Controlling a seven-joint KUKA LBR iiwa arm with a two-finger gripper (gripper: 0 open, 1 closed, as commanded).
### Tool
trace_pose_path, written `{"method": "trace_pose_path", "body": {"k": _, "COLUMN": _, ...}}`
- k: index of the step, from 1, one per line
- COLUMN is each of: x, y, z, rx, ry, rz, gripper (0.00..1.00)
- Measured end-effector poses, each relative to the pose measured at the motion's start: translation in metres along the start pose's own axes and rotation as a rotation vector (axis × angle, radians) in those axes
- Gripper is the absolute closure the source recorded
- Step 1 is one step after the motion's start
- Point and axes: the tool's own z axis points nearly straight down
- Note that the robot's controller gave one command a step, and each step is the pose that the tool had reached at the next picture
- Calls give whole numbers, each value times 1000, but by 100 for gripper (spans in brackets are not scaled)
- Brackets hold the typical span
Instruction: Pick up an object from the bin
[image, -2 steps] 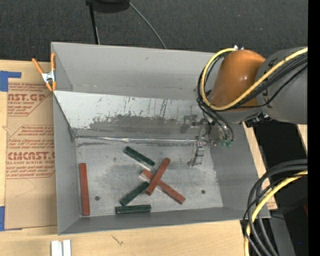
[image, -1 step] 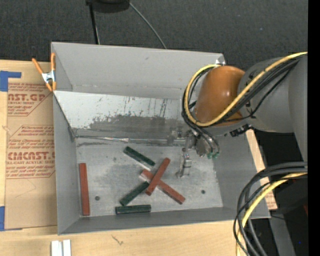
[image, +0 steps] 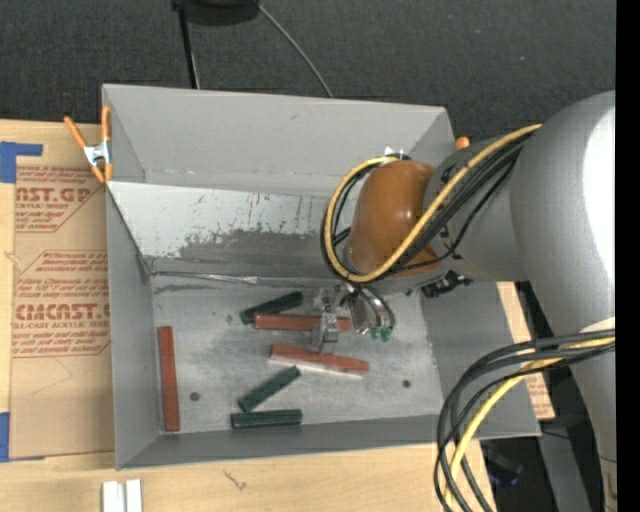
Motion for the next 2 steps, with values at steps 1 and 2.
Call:
{"method": "trace_pose_path", "body": {"k": 1, "x": 0, "y": 0, "z": 0, "rx": 0, "ry": 0, "rz": 0, "gripper": 100}}
{"method": "trace_pose_path", "body": {"k": 2, "x": -2, "y": 4, "z": -40, "rx": 0, "ry": 11, "rz": 16, "gripper": 100}}
